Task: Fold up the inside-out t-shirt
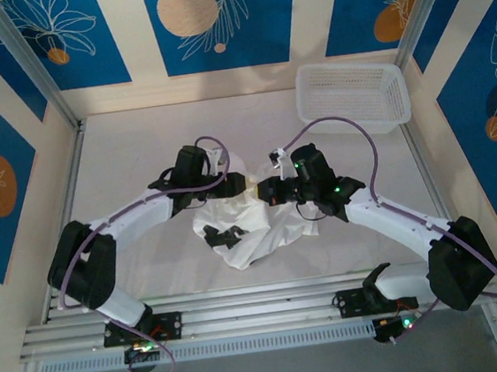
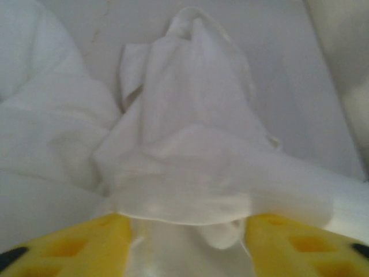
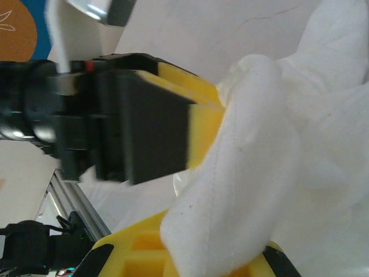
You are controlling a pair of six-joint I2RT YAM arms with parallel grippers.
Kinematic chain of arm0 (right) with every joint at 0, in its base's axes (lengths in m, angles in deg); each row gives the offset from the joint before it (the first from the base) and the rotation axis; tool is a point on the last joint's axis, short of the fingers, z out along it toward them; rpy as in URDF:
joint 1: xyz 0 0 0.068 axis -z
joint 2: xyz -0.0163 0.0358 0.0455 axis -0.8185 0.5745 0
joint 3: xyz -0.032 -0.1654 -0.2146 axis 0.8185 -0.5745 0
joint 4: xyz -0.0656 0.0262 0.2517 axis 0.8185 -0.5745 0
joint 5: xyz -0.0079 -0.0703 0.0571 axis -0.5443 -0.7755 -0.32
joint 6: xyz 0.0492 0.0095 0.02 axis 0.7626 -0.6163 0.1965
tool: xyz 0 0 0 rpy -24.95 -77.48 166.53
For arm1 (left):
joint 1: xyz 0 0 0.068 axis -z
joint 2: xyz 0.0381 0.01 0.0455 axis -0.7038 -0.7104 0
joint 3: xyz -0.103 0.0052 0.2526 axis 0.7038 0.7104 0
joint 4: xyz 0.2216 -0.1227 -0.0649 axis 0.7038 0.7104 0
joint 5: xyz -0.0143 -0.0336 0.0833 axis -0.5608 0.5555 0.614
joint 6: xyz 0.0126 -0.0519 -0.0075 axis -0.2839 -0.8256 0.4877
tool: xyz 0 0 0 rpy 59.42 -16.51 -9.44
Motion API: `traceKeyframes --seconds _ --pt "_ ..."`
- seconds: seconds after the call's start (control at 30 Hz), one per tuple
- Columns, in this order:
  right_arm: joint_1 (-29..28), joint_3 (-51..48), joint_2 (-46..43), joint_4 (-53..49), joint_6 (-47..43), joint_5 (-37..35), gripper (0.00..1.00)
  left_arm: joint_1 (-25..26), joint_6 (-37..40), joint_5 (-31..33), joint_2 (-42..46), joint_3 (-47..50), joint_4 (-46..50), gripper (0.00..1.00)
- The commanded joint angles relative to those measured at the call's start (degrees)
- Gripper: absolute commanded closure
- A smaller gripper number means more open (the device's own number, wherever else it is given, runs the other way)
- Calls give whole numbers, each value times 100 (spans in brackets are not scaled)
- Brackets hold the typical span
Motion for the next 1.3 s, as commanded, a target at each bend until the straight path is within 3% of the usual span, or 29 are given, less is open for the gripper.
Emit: traceKeyframes --seconds 0.0,0.13,0.37,0.43,0.57,0.73,0.87,0.93,1.03,1.13,1.2,1.27 --pt "-35 192 -12 34 96 205 100 -146 -208 595 -2 -198 10 63" --pt "15 101 -70 -131 64 136 100 -436 -78 774 293 -139 169 100" --pt "18 -339 -8 -258 -203 -133 97 -635 361 -276 635 -513 666 100" --pt "18 -415 25 -313 -346 -317 88 -623 426 -511 725 -522 725 100" --pt "18 -201 144 -656 -734 -1085 55 -484 828 -1057 1020 -428 802 100" --pt "18 107 620 -440 -1525 -1429 41 -99 1610 -754 1637 -394 1403 100" --pt "-25 540 1151 -533 -1766 -1238 34 -60 1812 -393 2357 -150 1491 100" --pt "-74 616 1291 -491 -1823 -1260 37 -59 1885 108 2688 -80 1619 100" --pt "-25 705 1249 -774 -1452 -1826 55 -68 1870 1056 3100 10 1836 100" --pt "205 497 809 -929 -1133 -1928 68 -85 1847 1895 3175 -97 2303 100" --pt "416 180 386 -772 -984 -1701 73 -102 1838 2083 3114 -154 2471 100" --pt "598 -119 0 -545 -866 -1081 86 -112 1824 1871 3052 -132 2387 100"
